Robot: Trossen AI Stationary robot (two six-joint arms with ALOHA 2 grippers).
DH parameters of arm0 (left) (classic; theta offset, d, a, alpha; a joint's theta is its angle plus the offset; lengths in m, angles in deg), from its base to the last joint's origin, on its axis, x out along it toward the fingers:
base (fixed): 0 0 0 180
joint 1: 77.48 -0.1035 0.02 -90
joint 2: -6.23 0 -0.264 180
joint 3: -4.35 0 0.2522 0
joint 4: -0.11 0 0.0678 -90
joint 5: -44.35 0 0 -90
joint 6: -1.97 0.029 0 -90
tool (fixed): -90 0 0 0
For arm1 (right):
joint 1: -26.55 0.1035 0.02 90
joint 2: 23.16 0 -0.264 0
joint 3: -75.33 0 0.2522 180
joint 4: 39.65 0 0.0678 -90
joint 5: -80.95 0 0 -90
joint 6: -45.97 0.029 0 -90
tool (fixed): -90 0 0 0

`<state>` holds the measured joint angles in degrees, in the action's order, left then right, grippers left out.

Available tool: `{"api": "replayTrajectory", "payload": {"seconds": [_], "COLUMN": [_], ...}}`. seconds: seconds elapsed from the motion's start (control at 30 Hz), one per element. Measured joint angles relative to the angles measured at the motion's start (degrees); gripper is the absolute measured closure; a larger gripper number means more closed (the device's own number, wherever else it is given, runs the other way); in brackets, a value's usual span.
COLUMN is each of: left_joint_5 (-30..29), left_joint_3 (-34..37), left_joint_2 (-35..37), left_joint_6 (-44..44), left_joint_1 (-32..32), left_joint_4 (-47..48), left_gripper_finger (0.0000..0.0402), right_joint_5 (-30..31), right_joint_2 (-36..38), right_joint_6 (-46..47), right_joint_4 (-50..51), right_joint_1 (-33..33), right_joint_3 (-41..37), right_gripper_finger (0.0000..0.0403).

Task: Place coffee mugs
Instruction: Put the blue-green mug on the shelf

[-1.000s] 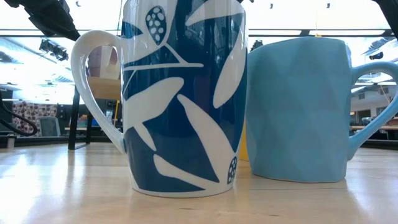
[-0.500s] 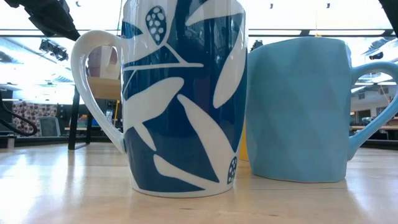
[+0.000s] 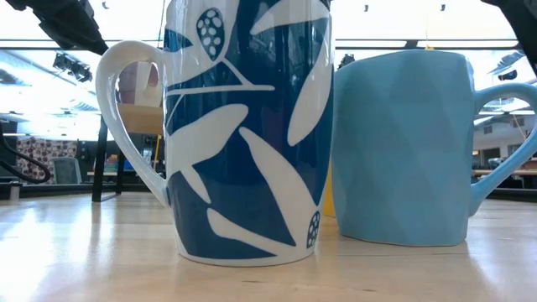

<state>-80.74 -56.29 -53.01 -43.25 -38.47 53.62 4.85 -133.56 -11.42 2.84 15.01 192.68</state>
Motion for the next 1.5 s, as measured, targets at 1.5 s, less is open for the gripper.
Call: {"api": "replayTrajectory", "payload": {"seconds": [1.5], "left_joint_5": [0.0], "left_joint_3": [0.0], "left_joint_2": [0.0], "left_joint_6": [-0.07], "left_joint_1": [0.0], "left_joint_4": [-0.07], "left_gripper_finger": [0.026], "right_joint_5": [-1.84], "right_joint_2": [-0.89], "right_joint_6": [-3.69], "right_joint_4": [-7.33], "right_joint_1": [-3.81], "right_joint_3": [0.0], "right_gripper_finger": [0.0181]}}
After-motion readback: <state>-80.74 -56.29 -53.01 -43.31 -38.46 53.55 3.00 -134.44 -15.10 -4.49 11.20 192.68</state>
